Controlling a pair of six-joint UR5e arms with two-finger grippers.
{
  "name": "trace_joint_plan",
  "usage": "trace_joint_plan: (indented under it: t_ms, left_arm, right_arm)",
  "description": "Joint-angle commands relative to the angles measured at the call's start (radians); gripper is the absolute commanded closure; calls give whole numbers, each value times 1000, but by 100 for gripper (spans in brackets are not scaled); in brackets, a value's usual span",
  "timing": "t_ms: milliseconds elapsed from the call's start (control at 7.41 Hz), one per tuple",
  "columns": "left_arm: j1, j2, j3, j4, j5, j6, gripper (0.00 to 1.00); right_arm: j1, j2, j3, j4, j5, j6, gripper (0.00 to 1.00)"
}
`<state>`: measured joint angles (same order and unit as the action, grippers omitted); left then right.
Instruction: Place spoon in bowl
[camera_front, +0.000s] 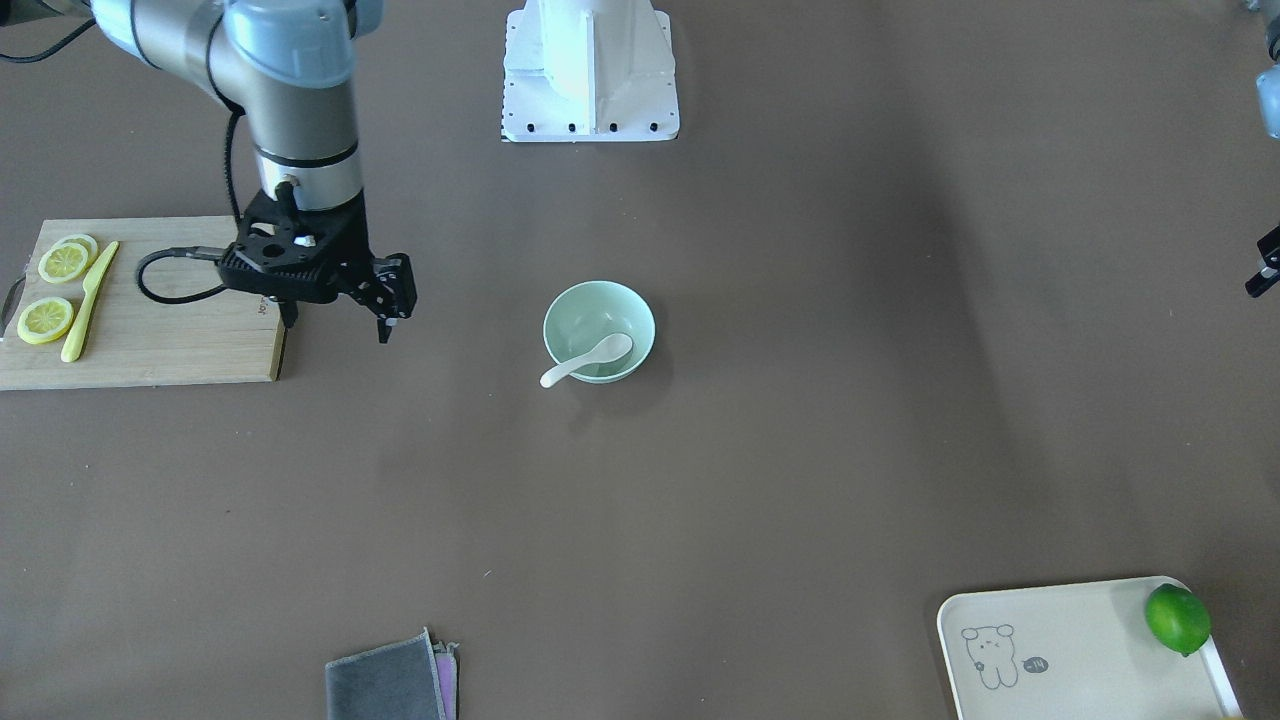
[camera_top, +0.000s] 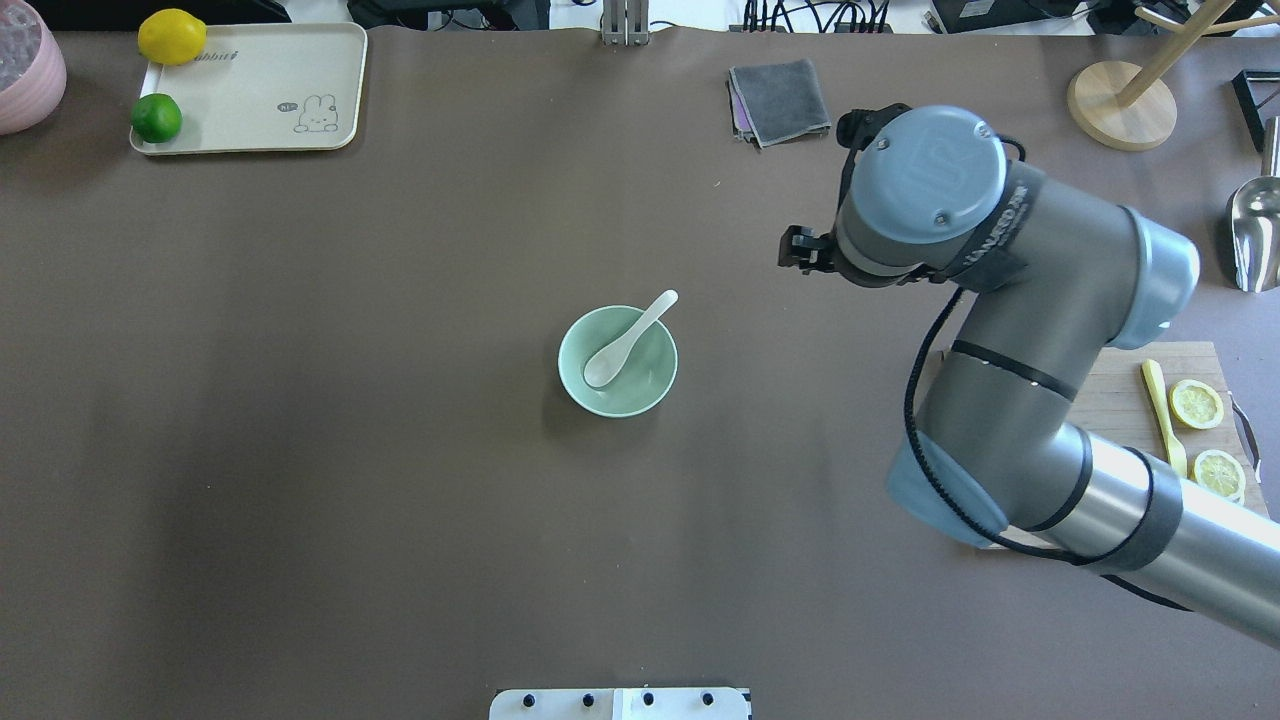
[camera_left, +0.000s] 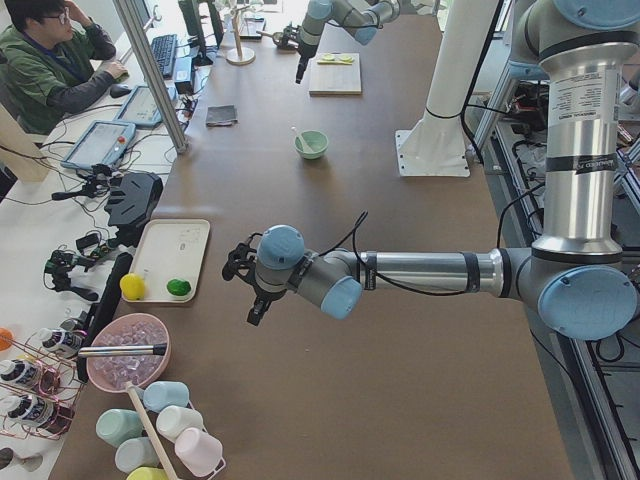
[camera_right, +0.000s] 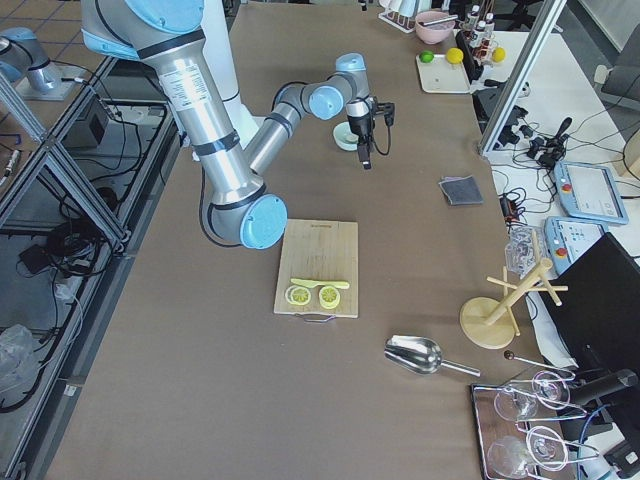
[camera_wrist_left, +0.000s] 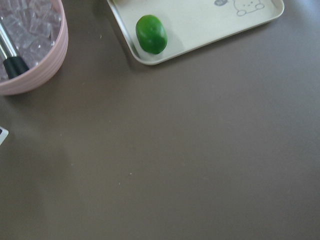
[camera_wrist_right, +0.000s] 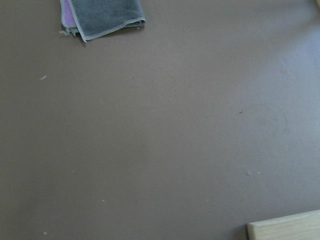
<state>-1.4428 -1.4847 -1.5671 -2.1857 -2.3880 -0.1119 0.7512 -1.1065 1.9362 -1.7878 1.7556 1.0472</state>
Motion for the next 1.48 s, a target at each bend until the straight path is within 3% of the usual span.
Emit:
trace_joint_plan:
  t_ms: [0,135,270,405,540,675,944,1349]
  left_arm:
    - [-1,35,-13,101,4,1,1]
    - [13,37,-68,218,4,5,1]
    - [10,32,-127,400,4,71,1]
    - [-11,14,-180,620,10,276,1]
    - [-80,-53,-214,820,13,416,1]
    - [-128,-101,-218,937,12,513,1]
    - [-154,-105,-212,991,1,515,1]
    - [-206,-63,-217,979,1,517,1]
  right_arm:
    - [172,-114,10,1,199,-261,0]
    - [239,-172,17,-1,220,-397,0]
    - [342,-228,9,-10,301,-603,0]
    - [443,-304,3,-10,393,-782,0]
    - [523,-385,-2,-2,409,-922,0]
    - [616,-444,-8,-2,439,-1058,0]
    - [802,-585,-67,-1,601,-1331,0]
    - [869,-696,-127,1,605,-1345,0]
